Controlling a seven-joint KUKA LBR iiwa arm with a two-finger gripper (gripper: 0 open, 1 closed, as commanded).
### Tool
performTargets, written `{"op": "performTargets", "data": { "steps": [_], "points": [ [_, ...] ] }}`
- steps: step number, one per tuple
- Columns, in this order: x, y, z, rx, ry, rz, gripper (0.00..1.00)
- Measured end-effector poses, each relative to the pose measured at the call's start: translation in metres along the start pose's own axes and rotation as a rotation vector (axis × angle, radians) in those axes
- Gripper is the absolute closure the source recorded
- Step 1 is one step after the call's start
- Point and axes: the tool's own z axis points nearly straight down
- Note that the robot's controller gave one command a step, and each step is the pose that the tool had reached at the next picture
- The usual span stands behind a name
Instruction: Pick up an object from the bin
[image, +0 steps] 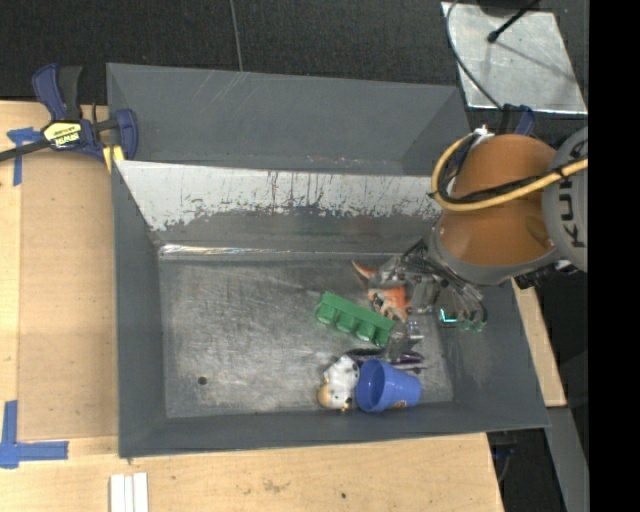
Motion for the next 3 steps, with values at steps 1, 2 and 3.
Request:
{"op": "performTargets", "data": {
  "steps": [1, 2, 3],
  "points": [
    [-0.002, 0.000, -0.004, 0.001, -0.007, -0.001, 0.00],
    [-0.021, 0.001, 0.031, -0.001, -0.015, 0.159, 0.00],
    [-0.045, 0.005, 0.086, -0.001, -0.010, 0.264, 0.00]
  ]
}}
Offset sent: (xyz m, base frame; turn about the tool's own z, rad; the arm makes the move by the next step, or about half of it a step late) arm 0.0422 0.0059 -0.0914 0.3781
